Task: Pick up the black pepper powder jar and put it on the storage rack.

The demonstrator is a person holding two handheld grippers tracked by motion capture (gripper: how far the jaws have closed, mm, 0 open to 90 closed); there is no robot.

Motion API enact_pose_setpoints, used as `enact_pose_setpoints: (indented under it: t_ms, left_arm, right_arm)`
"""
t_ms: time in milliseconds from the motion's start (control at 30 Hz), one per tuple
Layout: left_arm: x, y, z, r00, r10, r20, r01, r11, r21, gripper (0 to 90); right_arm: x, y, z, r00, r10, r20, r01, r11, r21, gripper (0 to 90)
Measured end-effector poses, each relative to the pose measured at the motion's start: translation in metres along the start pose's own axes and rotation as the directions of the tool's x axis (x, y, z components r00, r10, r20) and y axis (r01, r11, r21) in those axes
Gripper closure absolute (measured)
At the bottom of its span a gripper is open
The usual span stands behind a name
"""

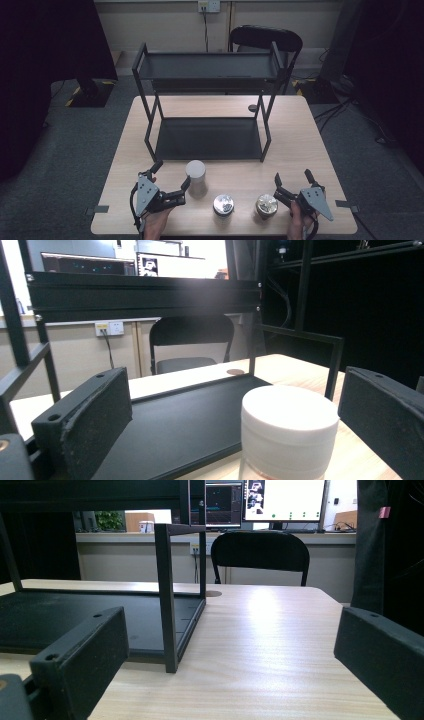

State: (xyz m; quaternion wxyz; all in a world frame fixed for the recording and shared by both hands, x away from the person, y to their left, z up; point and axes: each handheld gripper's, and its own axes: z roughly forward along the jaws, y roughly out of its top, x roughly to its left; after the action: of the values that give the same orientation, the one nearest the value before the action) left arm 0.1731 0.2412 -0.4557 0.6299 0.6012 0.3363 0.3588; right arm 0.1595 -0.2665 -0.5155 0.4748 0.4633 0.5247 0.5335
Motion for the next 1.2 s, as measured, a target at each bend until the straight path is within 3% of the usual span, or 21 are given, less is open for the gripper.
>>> enact_pose_setpoints:
  t_ms: [200,500,733,1200]
  left_arm:
    - [0.0,0.002,0.005,0.9995,-0.02,0.023,0.02,0.9998,-0.008,0.0]
    - [-0.003,0.005,0.013,0.9979,0.0,0.065,-0.001,1.0,0.007,2.6]
    - [-0.006,0.005,0.018,0.9975,0.017,0.068,-0.019,0.9995,0.027,2.7]
    - [-0.002,-0.002,0.029,0.9938,-0.006,0.111,-0.003,0.9966,0.082,9.7]
  right_arm:
    - [0.0,0.0,0.0,1.0,-0.001,0.0,0.001,1.0,0.0,0.0]
    - [0.0,0.0,0.0,1.0,-0.001,0.0,0.001,1.0,0.001,0.0]
    - [0.0,0.0,0.0,1.0,-0.001,0.0,0.001,1.0,0.001,0.0]
    - [0.0,0.0,0.0,1.0,0.0,-0.001,0.0,1.0,0.002,0.0]
